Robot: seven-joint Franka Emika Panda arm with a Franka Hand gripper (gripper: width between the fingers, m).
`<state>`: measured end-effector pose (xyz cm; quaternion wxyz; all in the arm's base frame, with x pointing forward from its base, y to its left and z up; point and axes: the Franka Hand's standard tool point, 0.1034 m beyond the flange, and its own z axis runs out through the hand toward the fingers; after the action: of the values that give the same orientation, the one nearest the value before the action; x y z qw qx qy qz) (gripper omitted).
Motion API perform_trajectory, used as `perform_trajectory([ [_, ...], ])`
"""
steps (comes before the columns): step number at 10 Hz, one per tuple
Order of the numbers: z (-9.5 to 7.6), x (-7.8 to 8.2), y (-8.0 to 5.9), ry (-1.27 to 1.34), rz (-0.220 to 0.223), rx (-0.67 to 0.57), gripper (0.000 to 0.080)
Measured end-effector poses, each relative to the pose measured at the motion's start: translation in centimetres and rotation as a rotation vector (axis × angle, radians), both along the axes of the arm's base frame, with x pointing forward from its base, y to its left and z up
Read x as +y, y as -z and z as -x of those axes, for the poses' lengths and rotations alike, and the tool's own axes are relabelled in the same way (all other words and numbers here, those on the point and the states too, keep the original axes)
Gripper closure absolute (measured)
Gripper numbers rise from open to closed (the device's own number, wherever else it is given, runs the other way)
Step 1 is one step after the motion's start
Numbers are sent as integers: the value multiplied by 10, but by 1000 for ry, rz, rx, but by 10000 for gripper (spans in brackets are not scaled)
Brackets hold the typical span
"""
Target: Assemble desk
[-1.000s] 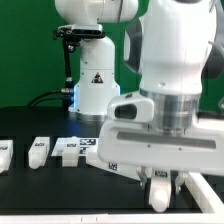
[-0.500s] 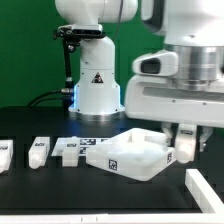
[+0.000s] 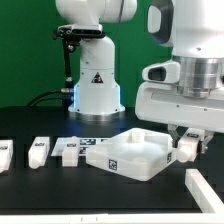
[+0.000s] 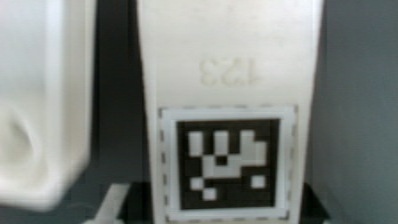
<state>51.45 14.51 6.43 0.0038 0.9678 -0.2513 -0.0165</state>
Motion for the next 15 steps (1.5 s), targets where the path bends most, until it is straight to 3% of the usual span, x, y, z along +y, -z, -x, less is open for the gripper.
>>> perform_trajectory([
  [1,23,9,8,10,6,9,515],
  [2,32,19,12,8,9,9,515],
  [5,32,22,14,20,5,4,515],
  [7,49,42,28,45,8,-12,515],
  [9,72,57,51,23,26,-1,515],
  [10,74,56,57,19,29,-2,515],
  [15,73,53,58,-18,28,-9,515],
])
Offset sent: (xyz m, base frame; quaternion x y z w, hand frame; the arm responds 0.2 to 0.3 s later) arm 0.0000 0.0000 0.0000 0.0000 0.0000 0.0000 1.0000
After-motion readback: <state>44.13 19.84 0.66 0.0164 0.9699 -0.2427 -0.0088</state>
